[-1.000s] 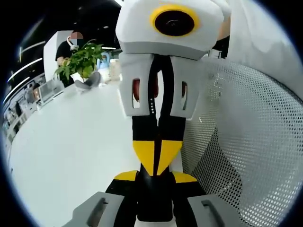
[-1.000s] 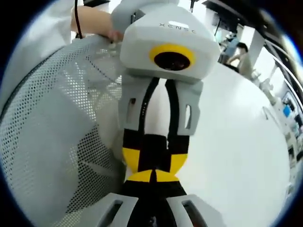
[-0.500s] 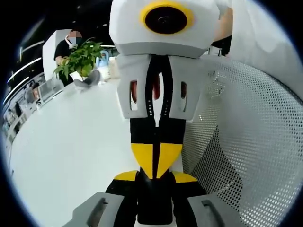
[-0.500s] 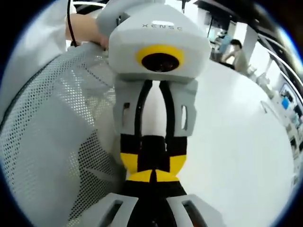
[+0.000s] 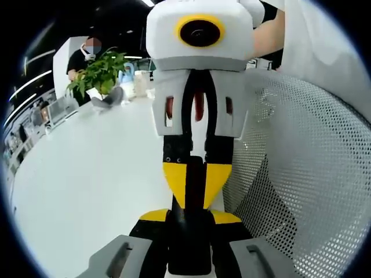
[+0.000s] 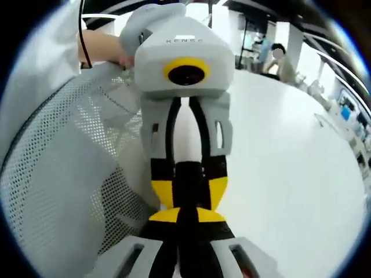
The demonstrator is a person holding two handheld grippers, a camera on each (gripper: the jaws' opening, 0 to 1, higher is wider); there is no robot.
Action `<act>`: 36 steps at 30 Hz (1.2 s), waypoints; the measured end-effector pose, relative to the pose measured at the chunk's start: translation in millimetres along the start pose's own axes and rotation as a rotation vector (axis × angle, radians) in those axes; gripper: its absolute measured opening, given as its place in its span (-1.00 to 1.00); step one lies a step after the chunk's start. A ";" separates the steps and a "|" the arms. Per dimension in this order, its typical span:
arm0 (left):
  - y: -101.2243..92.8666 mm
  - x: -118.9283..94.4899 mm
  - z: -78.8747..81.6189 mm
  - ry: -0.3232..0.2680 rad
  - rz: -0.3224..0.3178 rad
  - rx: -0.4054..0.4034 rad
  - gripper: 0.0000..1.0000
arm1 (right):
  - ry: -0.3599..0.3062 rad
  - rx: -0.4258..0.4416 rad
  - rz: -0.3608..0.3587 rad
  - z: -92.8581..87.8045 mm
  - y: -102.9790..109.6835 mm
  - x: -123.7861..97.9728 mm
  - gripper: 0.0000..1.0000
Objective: Press the specified remote control buttons in sequence, fully releasing each button before pressing the next.
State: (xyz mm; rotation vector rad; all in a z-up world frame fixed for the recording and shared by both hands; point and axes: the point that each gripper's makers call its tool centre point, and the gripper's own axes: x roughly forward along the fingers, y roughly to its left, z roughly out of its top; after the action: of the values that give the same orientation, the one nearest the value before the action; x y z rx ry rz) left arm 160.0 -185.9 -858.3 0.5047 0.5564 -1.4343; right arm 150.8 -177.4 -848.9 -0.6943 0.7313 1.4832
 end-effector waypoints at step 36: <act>-0.7 1.7 0.8 0.043 0.006 0.006 -0.49 | -0.023 0.034 -0.072 -29.5 -7.9 -7.7 -0.55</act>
State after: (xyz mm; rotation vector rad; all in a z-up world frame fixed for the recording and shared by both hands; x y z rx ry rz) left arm 159.5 -187.8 -858.8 0.5423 0.5843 -1.4224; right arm 158.8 -205.2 -861.3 -0.6700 0.7054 1.4081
